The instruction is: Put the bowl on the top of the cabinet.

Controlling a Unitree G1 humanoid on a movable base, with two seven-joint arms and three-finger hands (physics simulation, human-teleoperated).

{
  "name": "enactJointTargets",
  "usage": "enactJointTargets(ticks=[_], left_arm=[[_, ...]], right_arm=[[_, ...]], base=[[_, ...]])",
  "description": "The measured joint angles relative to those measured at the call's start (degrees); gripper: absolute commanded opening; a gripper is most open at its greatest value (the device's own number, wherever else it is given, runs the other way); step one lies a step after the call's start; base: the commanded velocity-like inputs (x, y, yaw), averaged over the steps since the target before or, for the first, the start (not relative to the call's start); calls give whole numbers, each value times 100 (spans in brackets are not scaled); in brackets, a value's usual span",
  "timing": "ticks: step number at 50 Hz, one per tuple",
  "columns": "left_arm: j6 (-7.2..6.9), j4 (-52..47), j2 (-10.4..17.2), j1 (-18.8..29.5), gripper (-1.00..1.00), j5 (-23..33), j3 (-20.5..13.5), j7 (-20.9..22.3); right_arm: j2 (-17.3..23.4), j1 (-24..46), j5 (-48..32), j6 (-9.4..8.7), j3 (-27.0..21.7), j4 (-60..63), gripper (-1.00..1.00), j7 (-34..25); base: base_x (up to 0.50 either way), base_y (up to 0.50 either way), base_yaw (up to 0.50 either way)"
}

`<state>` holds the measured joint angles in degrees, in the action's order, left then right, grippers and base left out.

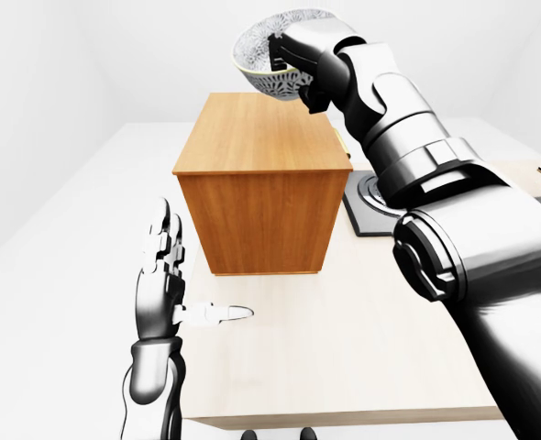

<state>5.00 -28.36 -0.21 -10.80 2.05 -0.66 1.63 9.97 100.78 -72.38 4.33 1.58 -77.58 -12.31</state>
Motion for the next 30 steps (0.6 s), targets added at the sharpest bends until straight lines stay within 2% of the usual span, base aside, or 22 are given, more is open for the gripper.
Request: enactJointTargets(ticks=[11, 30], left_arm=[[0, -11, 2, -24, 100, -7, 9, 28], [0, 0, 6, -36, 100, -14, 25, 70]], right_arm=[[-225, -119, 128, -16, 50, 8, -100, 17], [-291, -313, 189, -39, 107, 4, -100, 73]], base=[[0, 0, 0], [0, 0, 0]])
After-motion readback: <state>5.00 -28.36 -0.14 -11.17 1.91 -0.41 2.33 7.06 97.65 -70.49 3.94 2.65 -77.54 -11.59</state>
